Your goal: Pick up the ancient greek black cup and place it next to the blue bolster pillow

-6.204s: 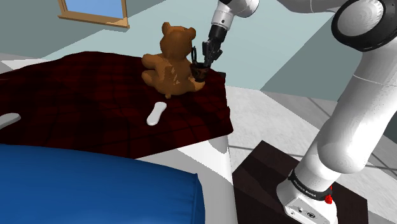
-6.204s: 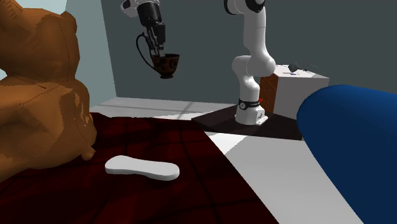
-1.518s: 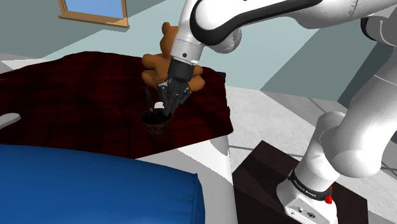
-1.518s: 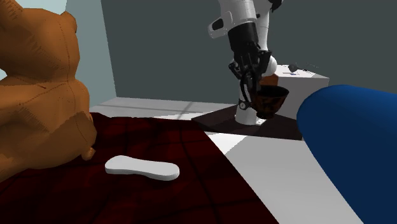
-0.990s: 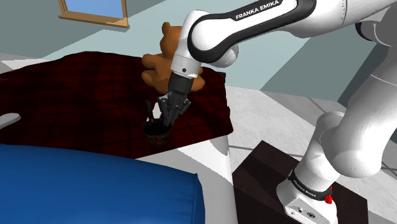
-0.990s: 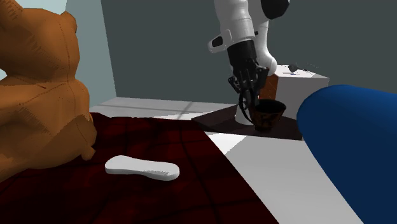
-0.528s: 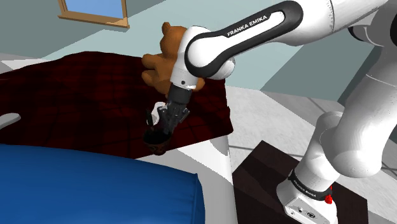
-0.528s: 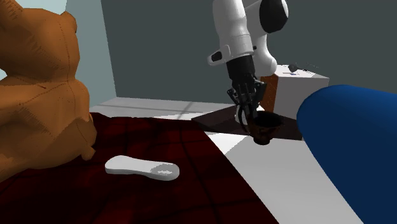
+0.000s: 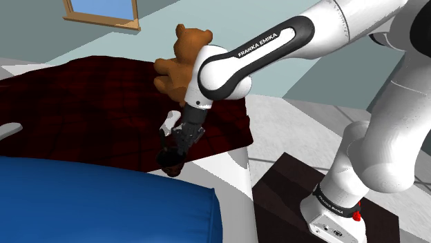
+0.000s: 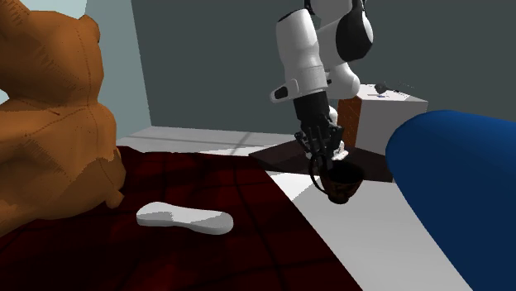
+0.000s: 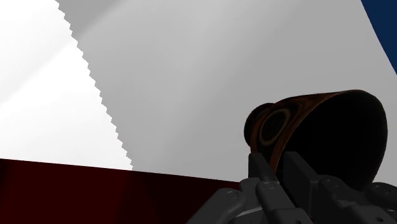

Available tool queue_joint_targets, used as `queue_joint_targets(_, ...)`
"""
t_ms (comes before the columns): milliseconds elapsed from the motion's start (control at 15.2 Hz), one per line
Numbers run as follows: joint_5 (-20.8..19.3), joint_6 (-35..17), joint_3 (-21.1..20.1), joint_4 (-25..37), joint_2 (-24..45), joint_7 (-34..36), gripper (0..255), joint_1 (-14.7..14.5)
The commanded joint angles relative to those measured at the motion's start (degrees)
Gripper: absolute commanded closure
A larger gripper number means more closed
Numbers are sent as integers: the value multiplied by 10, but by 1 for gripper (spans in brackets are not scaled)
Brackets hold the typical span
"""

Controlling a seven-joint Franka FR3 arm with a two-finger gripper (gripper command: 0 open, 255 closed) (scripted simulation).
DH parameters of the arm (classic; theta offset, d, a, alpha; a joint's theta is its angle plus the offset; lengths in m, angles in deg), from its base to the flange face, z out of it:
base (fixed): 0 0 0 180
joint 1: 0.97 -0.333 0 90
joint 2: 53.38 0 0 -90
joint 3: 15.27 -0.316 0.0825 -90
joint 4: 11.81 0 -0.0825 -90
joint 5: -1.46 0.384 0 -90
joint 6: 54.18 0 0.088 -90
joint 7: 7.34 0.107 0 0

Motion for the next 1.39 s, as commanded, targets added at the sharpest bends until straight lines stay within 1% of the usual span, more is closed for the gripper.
queue_joint_targets(0, 5, -16, -1, -4, 12, -7, 255, -1)
queue_joint_targets(132, 10, -30, -2, -8, 23, -14, 255, -2)
queue_joint_targets(594, 10, -30, -2, -8, 23, -14, 255, -2)
queue_joint_targets(660, 10, -30, -2, -8, 23, -14, 0, -2)
queue_joint_targets(990, 10, -31, -2, -8, 23, -14, 0, -2)
queue_joint_targets(1254, -8, 39, 11, 4, -30, -4, 0, 11)
queue_joint_targets(1320, -8, 39, 11, 4, -30, -4, 0, 11)
